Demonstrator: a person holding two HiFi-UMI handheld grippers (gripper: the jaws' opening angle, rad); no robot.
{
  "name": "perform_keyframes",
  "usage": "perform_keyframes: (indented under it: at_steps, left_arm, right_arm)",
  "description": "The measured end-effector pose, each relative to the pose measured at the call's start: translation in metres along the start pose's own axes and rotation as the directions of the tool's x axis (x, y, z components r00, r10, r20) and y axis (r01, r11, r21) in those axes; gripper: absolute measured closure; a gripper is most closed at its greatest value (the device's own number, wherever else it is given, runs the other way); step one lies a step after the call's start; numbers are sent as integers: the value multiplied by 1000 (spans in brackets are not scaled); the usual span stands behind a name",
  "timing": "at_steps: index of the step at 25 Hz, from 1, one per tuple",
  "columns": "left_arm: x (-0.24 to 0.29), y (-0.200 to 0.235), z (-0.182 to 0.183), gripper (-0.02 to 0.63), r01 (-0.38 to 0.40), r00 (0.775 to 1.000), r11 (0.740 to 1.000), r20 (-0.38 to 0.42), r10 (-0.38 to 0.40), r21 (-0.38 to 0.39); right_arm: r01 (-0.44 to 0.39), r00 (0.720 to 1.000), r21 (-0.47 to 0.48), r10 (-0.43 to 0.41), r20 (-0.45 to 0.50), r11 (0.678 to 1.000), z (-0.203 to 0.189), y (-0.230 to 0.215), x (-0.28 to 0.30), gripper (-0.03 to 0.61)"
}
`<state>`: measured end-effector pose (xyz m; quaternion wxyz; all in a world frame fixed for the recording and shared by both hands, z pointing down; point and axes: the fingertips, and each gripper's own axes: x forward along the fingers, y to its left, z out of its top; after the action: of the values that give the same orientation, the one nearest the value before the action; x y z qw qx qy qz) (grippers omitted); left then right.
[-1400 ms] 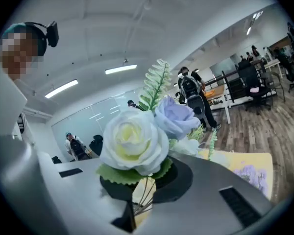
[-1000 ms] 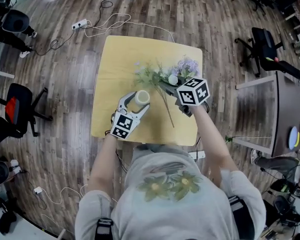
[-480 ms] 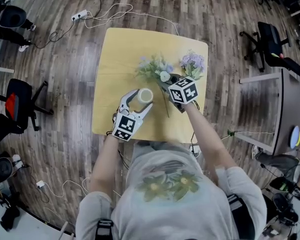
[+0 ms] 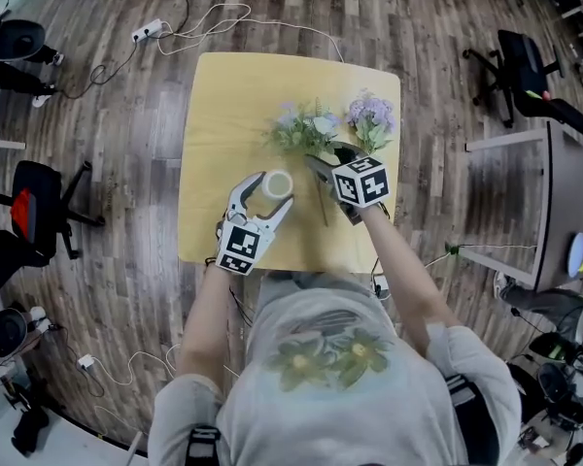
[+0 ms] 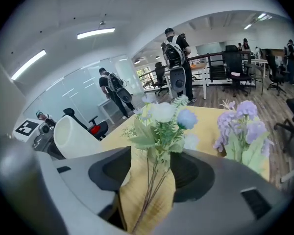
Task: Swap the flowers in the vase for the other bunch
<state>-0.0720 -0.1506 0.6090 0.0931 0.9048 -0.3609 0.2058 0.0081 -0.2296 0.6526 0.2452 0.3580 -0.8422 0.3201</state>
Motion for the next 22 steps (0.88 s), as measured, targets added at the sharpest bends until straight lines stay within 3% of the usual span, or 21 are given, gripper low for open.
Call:
perform_keyframes:
  at_steps: [4, 9, 14, 18, 22]
  left_arm:
    - [0, 0, -2, 288, -11, 1000, 1000, 4, 11, -3]
    - [3, -4, 0, 288, -15, 1000, 1000, 4, 15, -10]
    - [8, -8, 6, 288, -21, 1000, 1000, 11, 21, -16]
    - [14, -13, 10, 288, -28, 1000, 999, 13, 28, -23]
    - [16, -11, 11, 288, -28, 1000, 999, 12, 28, -22]
  right_arm:
    - [39, 999, 51, -40, 22, 998, -5, -17, -25, 347]
    - [171, 981, 156, -183, 66, 973, -9, -73, -60, 347]
    - [285, 947, 263, -313, 69, 922, -11, -130, -78, 336]
    - [359, 915, 355, -400, 46, 863, -13, -172, -84, 325]
    - [396, 903, 404, -430, -8, 825, -20, -195, -72, 324]
